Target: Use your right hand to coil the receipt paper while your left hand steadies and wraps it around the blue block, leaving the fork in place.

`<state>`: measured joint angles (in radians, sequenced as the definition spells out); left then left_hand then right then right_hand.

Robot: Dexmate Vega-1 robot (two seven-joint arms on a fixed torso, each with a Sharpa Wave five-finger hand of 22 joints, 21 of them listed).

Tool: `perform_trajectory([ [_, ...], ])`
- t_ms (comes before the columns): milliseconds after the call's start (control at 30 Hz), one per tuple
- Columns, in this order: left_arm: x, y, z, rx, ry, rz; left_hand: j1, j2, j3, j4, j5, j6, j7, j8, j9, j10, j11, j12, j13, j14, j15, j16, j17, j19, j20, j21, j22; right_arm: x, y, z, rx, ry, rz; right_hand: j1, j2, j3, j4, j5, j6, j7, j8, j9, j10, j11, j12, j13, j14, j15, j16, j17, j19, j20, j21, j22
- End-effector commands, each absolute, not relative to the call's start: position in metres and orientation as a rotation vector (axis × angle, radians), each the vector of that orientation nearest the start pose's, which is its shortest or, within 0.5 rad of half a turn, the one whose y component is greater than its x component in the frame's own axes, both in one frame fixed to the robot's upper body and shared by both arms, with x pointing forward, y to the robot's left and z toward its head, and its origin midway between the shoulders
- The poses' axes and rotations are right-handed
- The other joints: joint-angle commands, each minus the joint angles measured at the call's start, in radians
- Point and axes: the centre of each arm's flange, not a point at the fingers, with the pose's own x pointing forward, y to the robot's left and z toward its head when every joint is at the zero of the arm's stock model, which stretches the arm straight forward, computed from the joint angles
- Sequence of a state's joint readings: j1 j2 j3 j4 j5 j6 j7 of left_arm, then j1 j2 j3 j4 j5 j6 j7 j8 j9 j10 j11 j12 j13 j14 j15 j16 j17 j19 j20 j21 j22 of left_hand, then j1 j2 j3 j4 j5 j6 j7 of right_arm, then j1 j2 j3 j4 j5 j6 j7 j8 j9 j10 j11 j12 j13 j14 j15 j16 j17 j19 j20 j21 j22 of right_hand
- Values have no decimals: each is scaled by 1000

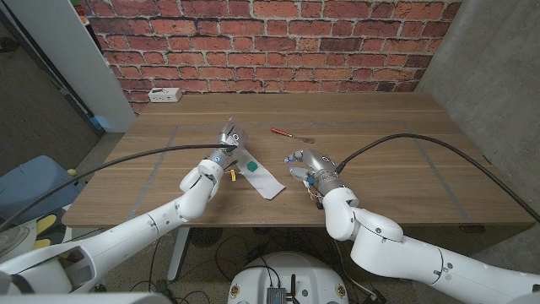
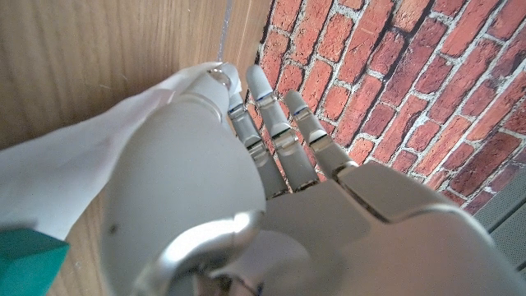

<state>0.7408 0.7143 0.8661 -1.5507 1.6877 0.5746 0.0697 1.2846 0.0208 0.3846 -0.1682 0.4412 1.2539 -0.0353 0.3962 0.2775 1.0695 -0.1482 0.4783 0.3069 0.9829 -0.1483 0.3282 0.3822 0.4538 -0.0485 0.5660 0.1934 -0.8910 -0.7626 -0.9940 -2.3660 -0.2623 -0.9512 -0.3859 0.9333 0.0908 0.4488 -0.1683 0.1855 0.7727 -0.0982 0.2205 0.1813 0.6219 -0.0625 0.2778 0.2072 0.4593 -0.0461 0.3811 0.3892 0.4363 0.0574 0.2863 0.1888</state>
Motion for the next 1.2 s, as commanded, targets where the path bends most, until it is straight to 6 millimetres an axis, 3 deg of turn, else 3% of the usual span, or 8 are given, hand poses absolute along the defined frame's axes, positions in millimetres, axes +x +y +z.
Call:
perform_trajectory([
  [33,624,192,-27,2300,-569,817,-1,-17,16,0,25,1,8,10,11,54,-51,202,405,13,-93,-4,8,10,6,8,4,462,-81,-72,-1025,-452,150,40,6,18,-9,9,31,-13,8,2,27,-34,5,0,12,-114,7,4,11,-7,7,3],
  [200,631,187,-25,2286,-538,818,-4,-23,29,0,51,1,12,16,21,52,-50,214,429,18,-93,-11,15,11,7,13,4,469,-78,-70,-1034,-416,189,61,10,36,-9,9,32,-28,1,2,9,-60,-9,-1,-11,-108,-13,-2,7,-9,6,3],
  [500,640,179,-22,2268,-517,800,-10,-34,47,0,88,0,9,26,36,54,-47,224,446,24,-93,-21,26,12,9,19,4,485,-70,-65,-1058,-358,264,40,3,35,9,0,-24,-38,-32,2,-64,-85,-56,-4,-92,-82,-61,-14,-22,-4,-6,3],
  [567,642,178,-21,2268,-518,795,-11,-36,49,0,92,-1,10,27,38,54,-48,225,448,24,-93,-23,27,12,9,20,4,488,-69,-65,-1062,-351,272,11,4,24,27,-3,-45,-37,-37,2,-95,-76,-72,-5,-115,-75,-73,-16,-35,-4,-12,3],
  [667,644,176,-20,2265,-517,785,-13,-38,54,1,100,-1,9,29,43,55,-46,226,448,26,-93,-26,30,12,9,22,4,494,-65,-64,-1068,-343,281,-14,0,11,36,-5,-72,-39,-42,2,-120,-78,-81,-5,-150,-57,-90,-19,-50,2,-19,2],
  [767,645,175,-19,2262,-517,779,-15,-41,58,1,108,-4,10,31,47,51,-50,226,452,27,-94,-28,35,11,9,23,5,498,-62,-63,-1079,-342,296,-55,-5,-9,50,-6,-99,-38,-43,3,-158,-53,-90,-5,-179,-45,-104,-22,-65,8,-27,2],
  [900,646,175,-16,2258,-511,774,-18,-43,63,2,117,-5,9,34,52,51,-47,225,451,28,-94,-31,39,10,9,26,5,505,-57,-63,-1087,-341,317,-93,-16,-30,63,-6,-109,-40,-41,3,-178,-44,-92,-4,-198,-36,-113,-23,-81,13,-35,1],
  [1200,646,176,-14,2254,-507,765,-23,-47,72,2,133,-8,8,37,63,51,-48,225,452,29,-94,-36,51,8,8,30,6,519,-52,-66,-1095,-316,366,-142,-22,-53,77,-3,-109,-40,-36,2,-194,-62,-90,-5,-238,-17,-132,-28,-109,21,-49,0],
])
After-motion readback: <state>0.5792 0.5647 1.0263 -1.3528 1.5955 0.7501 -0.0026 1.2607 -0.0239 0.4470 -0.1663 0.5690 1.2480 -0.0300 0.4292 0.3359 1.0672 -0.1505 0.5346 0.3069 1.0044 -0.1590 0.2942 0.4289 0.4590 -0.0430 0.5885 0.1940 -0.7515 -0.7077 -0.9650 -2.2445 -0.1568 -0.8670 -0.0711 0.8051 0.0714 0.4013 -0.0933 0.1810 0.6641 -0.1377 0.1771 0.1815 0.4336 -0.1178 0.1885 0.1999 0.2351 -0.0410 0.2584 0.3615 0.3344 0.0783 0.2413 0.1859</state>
